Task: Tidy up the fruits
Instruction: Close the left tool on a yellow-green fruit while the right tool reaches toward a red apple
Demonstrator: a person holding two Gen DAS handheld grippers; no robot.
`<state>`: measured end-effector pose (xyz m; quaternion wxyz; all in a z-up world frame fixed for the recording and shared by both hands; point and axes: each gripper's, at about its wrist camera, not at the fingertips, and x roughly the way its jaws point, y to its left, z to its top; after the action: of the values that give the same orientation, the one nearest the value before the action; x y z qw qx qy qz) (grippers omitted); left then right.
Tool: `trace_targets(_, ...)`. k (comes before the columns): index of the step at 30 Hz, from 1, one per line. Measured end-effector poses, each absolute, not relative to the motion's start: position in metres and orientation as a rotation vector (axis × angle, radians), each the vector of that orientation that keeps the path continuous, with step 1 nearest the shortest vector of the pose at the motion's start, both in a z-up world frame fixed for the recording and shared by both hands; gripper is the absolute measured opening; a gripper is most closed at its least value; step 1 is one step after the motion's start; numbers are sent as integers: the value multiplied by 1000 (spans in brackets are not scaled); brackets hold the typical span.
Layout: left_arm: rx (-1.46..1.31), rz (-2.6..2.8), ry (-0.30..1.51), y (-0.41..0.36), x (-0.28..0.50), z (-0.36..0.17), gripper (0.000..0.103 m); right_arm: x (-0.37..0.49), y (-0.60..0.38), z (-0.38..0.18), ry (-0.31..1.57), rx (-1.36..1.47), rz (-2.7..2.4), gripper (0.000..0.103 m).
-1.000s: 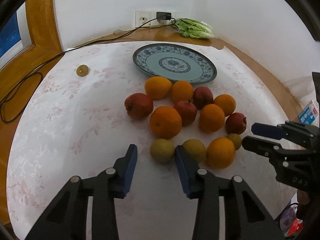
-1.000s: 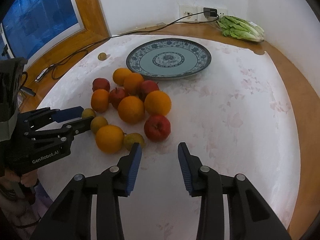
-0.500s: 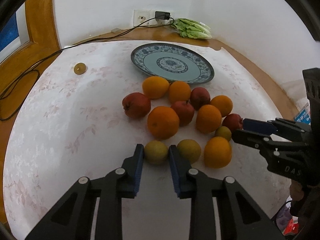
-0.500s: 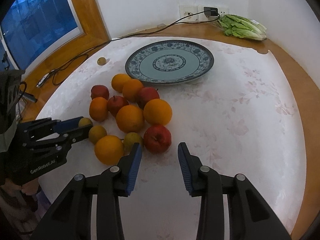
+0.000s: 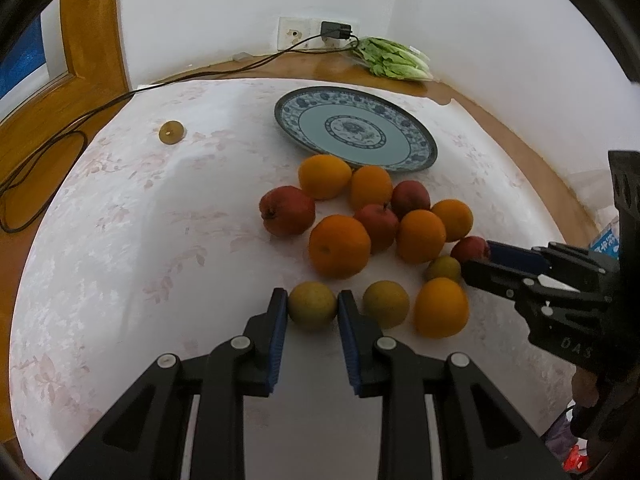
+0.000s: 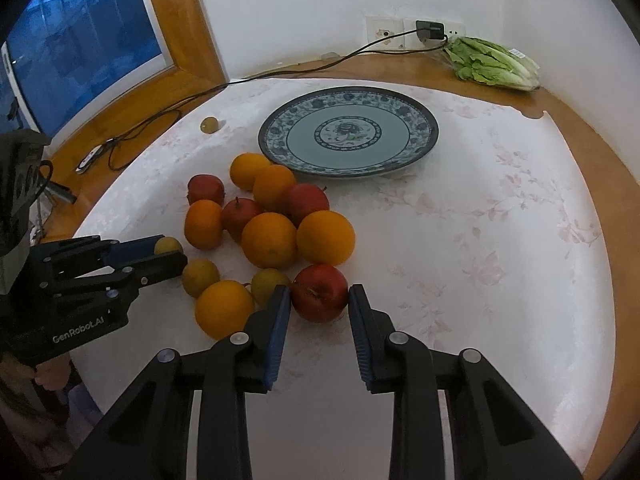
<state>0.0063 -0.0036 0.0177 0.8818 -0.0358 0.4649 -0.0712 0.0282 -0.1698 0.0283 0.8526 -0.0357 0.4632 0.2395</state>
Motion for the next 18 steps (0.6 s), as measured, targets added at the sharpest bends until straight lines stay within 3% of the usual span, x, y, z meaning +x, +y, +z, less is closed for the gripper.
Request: trace_targets(18, -67, -144, 932, -5, 9, 45, 27, 21, -173, 51, 929, -67, 510, 31)
